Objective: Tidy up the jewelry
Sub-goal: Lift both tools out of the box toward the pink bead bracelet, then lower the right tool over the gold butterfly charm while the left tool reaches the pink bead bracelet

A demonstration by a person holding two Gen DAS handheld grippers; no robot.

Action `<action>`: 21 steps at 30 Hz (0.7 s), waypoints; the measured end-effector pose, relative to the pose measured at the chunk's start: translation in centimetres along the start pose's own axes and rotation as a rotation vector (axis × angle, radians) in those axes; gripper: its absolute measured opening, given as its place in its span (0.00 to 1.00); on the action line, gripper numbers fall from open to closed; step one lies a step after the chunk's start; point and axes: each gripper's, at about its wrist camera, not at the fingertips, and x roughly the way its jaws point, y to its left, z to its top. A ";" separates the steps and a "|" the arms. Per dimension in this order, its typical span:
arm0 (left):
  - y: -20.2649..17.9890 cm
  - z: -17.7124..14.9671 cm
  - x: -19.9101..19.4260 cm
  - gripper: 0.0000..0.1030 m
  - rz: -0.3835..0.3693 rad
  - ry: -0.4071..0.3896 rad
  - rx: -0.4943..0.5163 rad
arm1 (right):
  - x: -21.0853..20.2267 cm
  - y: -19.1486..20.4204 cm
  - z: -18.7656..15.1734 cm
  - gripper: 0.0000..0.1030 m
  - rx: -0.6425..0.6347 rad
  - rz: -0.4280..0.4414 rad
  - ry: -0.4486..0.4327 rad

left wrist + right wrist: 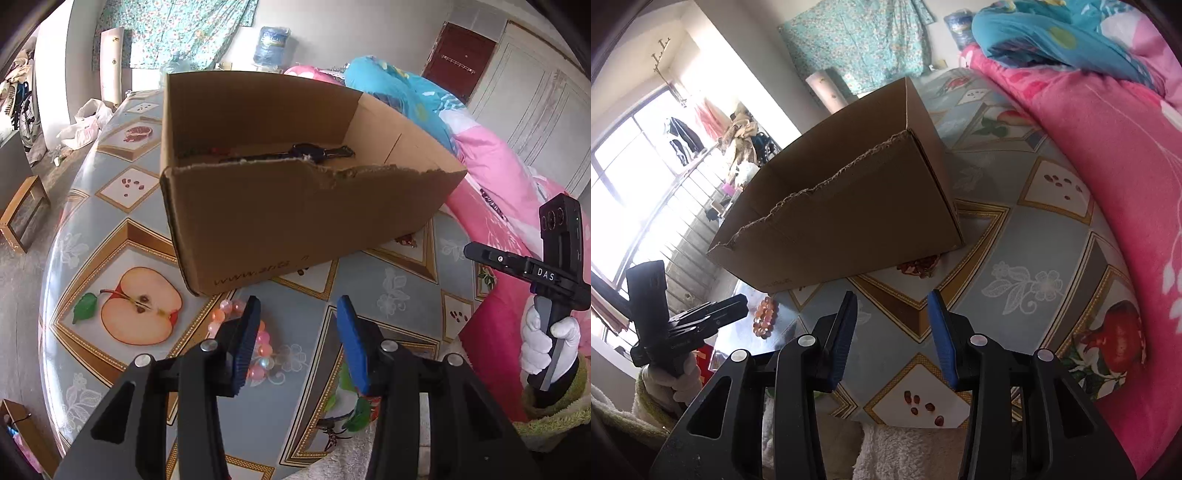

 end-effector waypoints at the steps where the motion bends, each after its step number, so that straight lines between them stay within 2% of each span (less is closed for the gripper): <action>1: -0.2 -0.1 0.3 0.40 0.014 0.005 0.008 | 0.2 -0.1 -0.1 0.38 0.006 -0.008 0.005; 4: -0.4 -0.5 1.3 0.40 0.062 0.014 0.033 | 0.7 0.0 -0.4 0.38 0.003 -0.032 0.020; 14: -0.8 -1.5 3.1 0.41 0.104 0.050 0.058 | 4.1 2.2 0.5 0.38 -0.158 -0.186 0.018; 21: -1.2 -1.9 3.6 0.41 0.117 0.055 0.081 | 6.1 2.0 0.8 0.27 -0.212 -0.272 0.039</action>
